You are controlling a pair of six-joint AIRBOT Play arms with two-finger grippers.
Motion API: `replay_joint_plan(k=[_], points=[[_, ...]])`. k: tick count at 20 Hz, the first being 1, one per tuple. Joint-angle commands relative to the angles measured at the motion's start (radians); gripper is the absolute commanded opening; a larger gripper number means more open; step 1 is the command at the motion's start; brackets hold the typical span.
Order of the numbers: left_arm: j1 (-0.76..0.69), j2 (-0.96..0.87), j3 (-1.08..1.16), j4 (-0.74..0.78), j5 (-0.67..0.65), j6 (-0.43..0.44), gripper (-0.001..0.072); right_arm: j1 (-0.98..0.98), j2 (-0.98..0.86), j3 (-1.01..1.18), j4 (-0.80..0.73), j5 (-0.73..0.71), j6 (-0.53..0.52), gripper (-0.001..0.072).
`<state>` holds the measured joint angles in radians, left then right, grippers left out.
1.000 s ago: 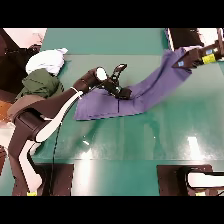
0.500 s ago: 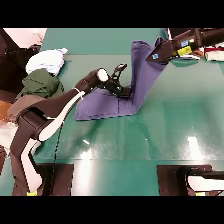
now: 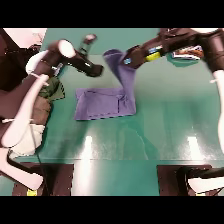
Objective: Fold the shirts.
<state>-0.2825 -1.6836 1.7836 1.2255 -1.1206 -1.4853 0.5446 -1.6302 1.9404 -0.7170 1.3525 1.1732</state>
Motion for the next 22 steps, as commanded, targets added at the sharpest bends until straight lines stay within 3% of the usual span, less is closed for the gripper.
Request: replay_joint_plan(k=[1, 3, 5, 6, 8, 10, 12, 14, 17, 18, 19, 20, 22], points=[[0.151, 0.157, 0.001, 0.109, -0.065, 0.000, 0.0024, 0.154, -0.134, 0.001, 0.095, -0.208, -0.120, 0.0013], [0.215, 0.221, 0.001, 0.118, -0.072, 0.000, 0.0024, 0.246, -0.216, 0.001, 0.095, -0.351, -0.147, 0.0054], [0.255, 0.259, 0.001, 0.118, -0.082, 0.000, 0.0024, 0.310, -0.281, 0.001, 0.097, -0.421, -0.146, 0.0550], [0.266, 0.267, 0.001, 0.118, -0.095, 0.000, 0.0024, 0.322, -0.294, 0.001, 0.095, -0.409, -0.147, 0.0585], [0.270, 0.270, 0.001, 0.119, -0.130, 0.001, 0.0024, 0.303, -0.282, 0.000, 0.055, -0.312, -0.145, 0.0547], [0.270, 0.270, -0.002, 0.105, -0.161, 0.001, 0.0024, 0.240, -0.243, 0.000, -0.049, -0.126, -0.093, 0.0481], [0.270, 0.269, -0.002, 0.101, -0.176, 0.001, 0.0024, 0.150, -0.186, -0.049, -0.138, 0.024, -0.056, 0.0481], [0.270, 0.269, -0.002, 0.099, -0.183, 0.001, 0.0023, 0.039, -0.103, -0.180, -0.186, 0.047, -0.034, 0.0481], [0.270, 0.269, -0.002, 0.089, -0.181, 0.001, 0.0024, -0.150, 0.005, -0.420, -0.200, -0.026, 0.022, 0.0481], [0.270, 0.269, -0.002, 0.075, -0.180, 0.001, 0.0024, -0.204, 0.023, -0.490, -0.191, -0.067, 0.031, 0.0510], [0.270, 0.268, -0.002, 0.061, -0.180, 0.001, 0.0024, -0.256, 0.027, -0.550, -0.169, -0.100, 0.031, 0.0671], [0.270, 0.267, -0.002, 0.048, -0.178, 0.001, 0.0024, -0.296, 0.018, -0.595, -0.131, -0.116, 0.032, 0.0720], [0.266, 0.267, -0.002, 0.042, -0.168, 0.002, 0.0024, -0.347, -0.031, -0.654, -0.024, -0.120, 0.030, 0.0708]])
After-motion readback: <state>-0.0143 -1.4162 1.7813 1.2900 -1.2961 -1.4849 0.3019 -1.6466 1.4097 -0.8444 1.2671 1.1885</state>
